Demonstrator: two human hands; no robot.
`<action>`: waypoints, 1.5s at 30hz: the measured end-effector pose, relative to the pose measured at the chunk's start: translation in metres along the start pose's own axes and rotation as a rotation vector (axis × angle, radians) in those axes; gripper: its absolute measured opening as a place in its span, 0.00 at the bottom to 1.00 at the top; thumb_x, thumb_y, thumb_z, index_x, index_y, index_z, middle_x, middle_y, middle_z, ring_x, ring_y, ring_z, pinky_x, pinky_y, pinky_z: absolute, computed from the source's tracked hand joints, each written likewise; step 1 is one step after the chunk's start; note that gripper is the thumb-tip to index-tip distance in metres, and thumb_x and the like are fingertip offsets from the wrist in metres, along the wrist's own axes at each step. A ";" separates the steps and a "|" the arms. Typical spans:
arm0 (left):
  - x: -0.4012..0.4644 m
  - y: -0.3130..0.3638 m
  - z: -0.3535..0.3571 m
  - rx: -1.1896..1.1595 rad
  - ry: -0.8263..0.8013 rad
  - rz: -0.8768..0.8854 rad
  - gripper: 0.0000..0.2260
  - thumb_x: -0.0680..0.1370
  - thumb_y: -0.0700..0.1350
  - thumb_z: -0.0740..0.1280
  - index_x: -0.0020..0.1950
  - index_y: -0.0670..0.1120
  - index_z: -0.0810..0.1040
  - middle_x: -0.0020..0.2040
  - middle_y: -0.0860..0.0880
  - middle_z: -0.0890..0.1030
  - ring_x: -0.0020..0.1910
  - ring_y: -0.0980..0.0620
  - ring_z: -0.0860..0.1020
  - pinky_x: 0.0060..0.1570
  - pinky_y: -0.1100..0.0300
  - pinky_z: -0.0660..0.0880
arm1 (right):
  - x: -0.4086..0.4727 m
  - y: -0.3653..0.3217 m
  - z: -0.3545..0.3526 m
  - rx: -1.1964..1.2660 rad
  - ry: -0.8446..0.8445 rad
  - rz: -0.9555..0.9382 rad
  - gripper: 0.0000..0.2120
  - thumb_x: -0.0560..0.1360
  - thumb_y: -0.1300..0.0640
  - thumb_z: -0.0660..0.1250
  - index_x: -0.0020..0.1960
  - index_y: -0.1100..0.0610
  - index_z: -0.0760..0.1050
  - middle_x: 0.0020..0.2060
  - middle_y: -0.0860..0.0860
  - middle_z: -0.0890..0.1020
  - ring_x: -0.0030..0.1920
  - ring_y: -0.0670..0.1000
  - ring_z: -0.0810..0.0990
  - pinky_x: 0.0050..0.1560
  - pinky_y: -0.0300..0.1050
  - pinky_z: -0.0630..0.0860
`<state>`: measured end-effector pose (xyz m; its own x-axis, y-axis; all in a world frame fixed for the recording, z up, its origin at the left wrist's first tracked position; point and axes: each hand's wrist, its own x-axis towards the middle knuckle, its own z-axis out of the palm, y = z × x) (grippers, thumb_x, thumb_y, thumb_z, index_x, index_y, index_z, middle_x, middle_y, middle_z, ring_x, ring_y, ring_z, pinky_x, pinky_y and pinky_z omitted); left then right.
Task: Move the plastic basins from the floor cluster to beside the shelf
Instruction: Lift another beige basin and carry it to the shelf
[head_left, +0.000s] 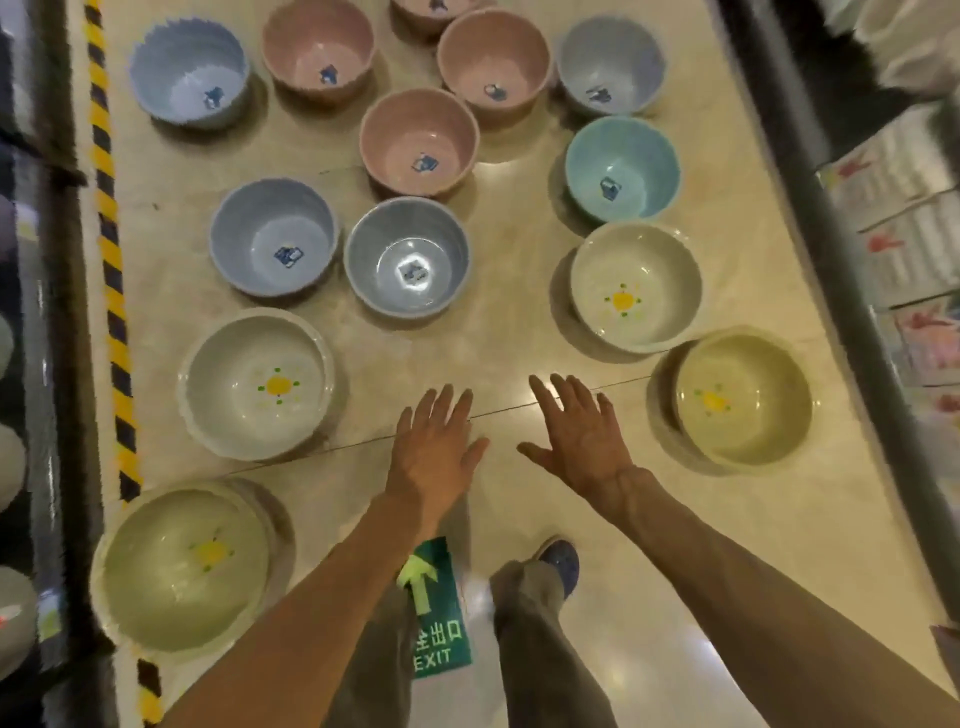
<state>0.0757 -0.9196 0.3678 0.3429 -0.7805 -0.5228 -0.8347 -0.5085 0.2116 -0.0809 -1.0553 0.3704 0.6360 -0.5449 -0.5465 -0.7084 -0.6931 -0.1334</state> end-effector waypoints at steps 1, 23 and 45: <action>0.009 0.027 0.002 0.042 -0.009 0.031 0.30 0.85 0.63 0.45 0.85 0.52 0.45 0.85 0.49 0.49 0.83 0.48 0.49 0.81 0.46 0.52 | -0.008 0.027 0.000 0.007 -0.003 0.026 0.44 0.81 0.35 0.63 0.86 0.50 0.46 0.85 0.55 0.54 0.85 0.58 0.52 0.80 0.64 0.55; 0.185 0.383 0.032 0.243 -0.200 0.453 0.31 0.85 0.62 0.53 0.84 0.51 0.51 0.84 0.48 0.53 0.83 0.46 0.53 0.79 0.45 0.54 | -0.090 0.397 0.031 0.423 -0.033 0.581 0.43 0.80 0.33 0.62 0.86 0.49 0.46 0.83 0.55 0.57 0.83 0.58 0.56 0.81 0.62 0.58; 0.402 0.448 0.227 0.004 -0.351 0.150 0.32 0.83 0.57 0.62 0.84 0.50 0.54 0.80 0.46 0.64 0.75 0.43 0.69 0.71 0.44 0.70 | 0.028 0.597 0.229 1.013 -0.002 0.967 0.43 0.79 0.40 0.70 0.84 0.55 0.54 0.77 0.60 0.66 0.75 0.64 0.68 0.71 0.61 0.71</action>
<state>-0.2580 -1.3786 0.0649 0.0482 -0.6736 -0.7375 -0.8663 -0.3957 0.3048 -0.5559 -1.3765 0.0863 -0.2248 -0.6041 -0.7646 -0.7715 0.5896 -0.2390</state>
